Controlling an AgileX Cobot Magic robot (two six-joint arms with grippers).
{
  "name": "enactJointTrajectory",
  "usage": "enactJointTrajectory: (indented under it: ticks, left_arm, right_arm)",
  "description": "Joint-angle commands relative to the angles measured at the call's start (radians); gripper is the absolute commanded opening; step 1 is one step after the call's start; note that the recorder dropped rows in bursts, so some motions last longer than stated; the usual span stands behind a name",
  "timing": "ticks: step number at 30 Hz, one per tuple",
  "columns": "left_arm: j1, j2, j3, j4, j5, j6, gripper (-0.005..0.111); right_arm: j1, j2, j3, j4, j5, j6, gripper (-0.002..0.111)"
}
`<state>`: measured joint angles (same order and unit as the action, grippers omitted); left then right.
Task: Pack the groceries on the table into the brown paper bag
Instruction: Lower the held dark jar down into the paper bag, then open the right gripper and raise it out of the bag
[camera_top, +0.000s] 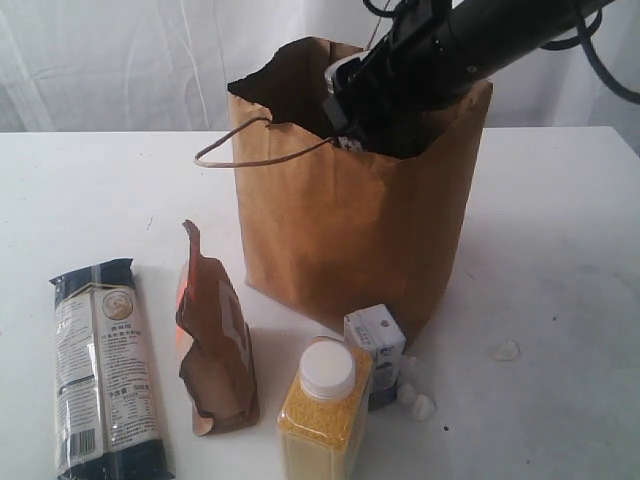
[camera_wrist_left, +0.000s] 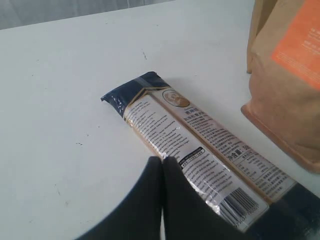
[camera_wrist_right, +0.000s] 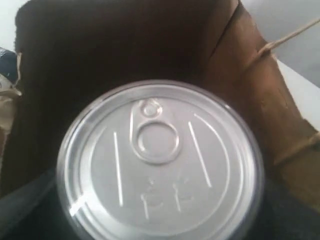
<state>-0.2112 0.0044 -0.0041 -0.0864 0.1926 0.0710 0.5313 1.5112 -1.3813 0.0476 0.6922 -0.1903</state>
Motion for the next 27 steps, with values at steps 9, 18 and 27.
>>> enactJointTrajectory:
  ticks: [9, 18, 27]
  left_arm:
    - [0.001, -0.004, 0.004, -0.008, 0.002, 0.0, 0.0]
    - [0.001, -0.004, 0.004, -0.008, 0.002, 0.0, 0.0]
    - [0.001, -0.004, 0.004, -0.008, 0.002, 0.0, 0.0]
  right_arm:
    - [-0.004, -0.017, 0.067, 0.007, -0.095, 0.025, 0.0]
    - [-0.004, -0.019, 0.067, 0.04, -0.112, 0.04, 0.039]
    - [-0.004, -0.073, 0.067, 0.047, -0.231, 0.038, 0.069]
